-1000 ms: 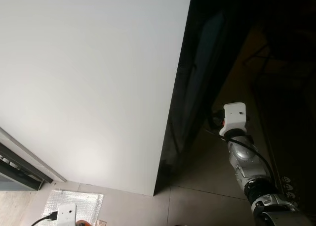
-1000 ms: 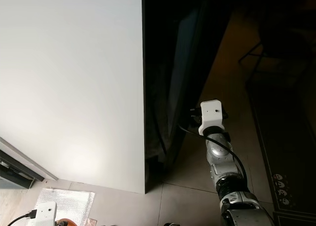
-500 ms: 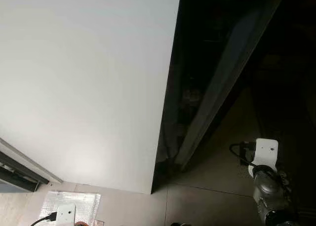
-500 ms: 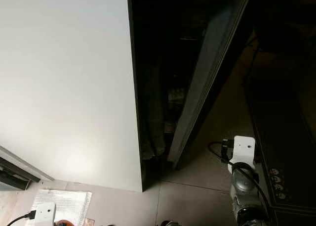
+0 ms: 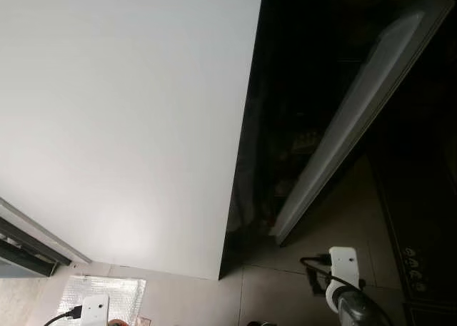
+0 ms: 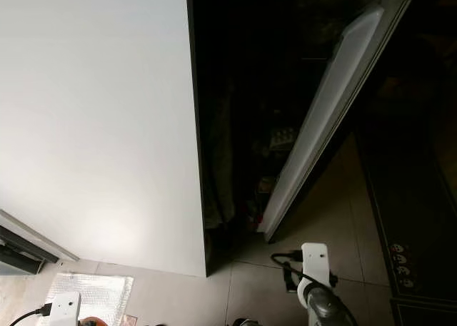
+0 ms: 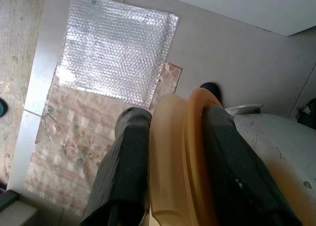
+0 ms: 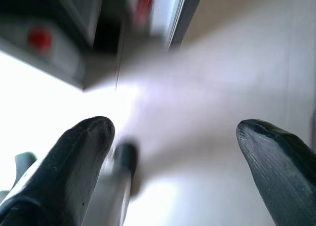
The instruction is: Restocking fridge
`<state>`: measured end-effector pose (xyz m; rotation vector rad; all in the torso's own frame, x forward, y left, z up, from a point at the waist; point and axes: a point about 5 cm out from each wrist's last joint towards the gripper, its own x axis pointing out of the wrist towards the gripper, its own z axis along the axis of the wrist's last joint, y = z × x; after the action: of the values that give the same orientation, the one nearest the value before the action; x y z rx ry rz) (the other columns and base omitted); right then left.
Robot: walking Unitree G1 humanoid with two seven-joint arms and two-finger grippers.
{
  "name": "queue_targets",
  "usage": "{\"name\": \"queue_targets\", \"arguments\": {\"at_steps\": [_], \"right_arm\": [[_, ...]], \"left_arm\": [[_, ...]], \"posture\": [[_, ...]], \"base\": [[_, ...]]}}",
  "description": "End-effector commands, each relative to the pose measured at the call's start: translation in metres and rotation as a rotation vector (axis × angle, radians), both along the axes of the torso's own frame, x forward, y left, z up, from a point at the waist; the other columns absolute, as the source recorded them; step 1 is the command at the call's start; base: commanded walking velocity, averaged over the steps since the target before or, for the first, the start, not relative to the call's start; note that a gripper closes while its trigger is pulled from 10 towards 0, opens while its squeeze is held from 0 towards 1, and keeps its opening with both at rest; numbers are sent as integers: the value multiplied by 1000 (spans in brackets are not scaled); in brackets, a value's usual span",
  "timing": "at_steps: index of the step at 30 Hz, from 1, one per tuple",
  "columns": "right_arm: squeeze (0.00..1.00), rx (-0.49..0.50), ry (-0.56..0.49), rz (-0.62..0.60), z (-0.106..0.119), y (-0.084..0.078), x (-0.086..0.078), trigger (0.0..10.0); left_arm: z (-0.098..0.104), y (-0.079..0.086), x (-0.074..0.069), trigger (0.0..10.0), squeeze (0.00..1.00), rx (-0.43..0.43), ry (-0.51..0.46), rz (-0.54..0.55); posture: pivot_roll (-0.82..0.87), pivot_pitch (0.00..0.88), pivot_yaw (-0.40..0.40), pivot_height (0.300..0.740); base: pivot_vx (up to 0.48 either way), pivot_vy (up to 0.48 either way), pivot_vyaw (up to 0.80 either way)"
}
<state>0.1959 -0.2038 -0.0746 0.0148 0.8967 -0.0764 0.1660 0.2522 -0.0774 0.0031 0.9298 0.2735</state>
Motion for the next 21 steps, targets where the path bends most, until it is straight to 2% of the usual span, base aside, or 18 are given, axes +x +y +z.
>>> {"name": "queue_targets", "arguments": {"at_steps": [1, 4, 9, 21], "right_arm": [[0, -18, 86, 6, -9, -5, -18, 10000], [0, -7, 126, 16, -15, -2, -29, 10000], [0, 10, 127, 9, -17, 1, -33, 10000], [0, 7, 129, 15, -18, 4, -36, 10000]], "left_arm": [[-9, -16, -9, 10000, 0, -61, 44, -21], [-10, -19, -10, 10000, 0, -64, 47, -26], [-10, -19, -11, 10000, 0, -46, 54, -47], [-11, -23, -10, 10000, 0, -46, 55, -68]], "posture": [[-44, 160, -69, 740], [-38, 157, -72, 740], [-52, 164, -69, 740], [-46, 168, -69, 740]], "base": [[0, 0, 0], [0, 0, 0], [0, 0, 0], [0, -299, 0]]}}
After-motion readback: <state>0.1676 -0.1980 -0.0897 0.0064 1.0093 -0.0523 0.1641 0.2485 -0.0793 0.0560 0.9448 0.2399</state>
